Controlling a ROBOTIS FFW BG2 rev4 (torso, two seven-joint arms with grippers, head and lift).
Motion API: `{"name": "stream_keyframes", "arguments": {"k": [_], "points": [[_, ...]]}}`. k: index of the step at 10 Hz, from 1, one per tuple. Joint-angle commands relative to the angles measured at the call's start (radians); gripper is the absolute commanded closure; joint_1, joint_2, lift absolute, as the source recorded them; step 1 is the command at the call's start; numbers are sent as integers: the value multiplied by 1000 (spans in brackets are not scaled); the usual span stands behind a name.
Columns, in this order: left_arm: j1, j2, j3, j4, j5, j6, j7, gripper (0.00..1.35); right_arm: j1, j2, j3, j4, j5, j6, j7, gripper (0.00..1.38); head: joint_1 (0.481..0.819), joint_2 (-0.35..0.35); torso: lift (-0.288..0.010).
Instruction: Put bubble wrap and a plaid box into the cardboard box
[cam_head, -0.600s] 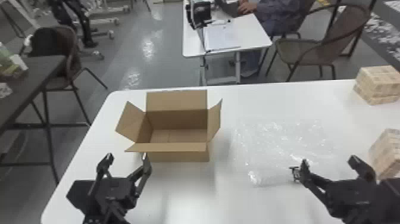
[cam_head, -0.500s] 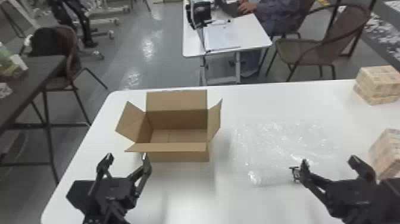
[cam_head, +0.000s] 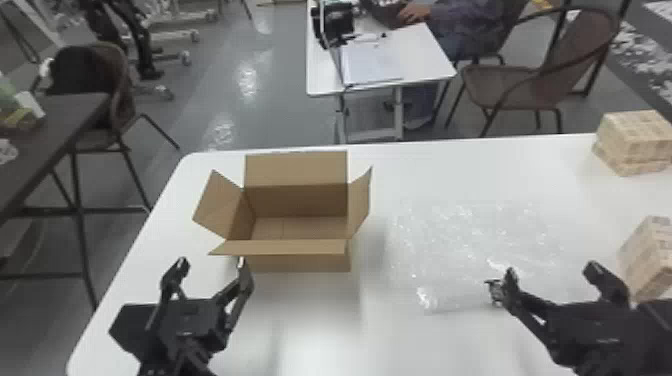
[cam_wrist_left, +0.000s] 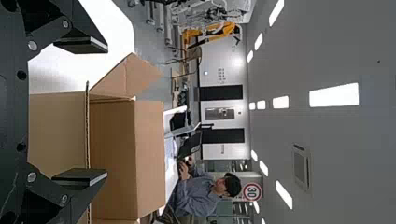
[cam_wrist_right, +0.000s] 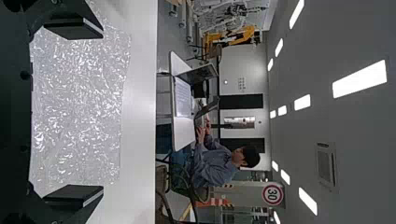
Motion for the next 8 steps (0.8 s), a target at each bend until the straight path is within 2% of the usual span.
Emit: {"name": "stream_keyframes", "arguments": {"k": [1, 3, 7, 8], "points": [[1, -3, 1, 0, 5, 4, 0, 340, 2, 0, 0, 0, 2, 0, 0, 124, 695, 159, -110], [-6, -3, 3, -16, 48, 57, -3, 340, 2, 0, 0, 0, 2, 0, -2, 124, 695, 160, -110], [-36, -3, 113, -137, 88, 229, -38, 340, 2, 0, 0, 0, 6, 0, 0, 124, 695, 189, -110], [-53, -3, 135, -172, 106, 310, -58, 340, 2, 2, 0, 0, 6, 0, 0, 124, 695, 210, -110]]}}
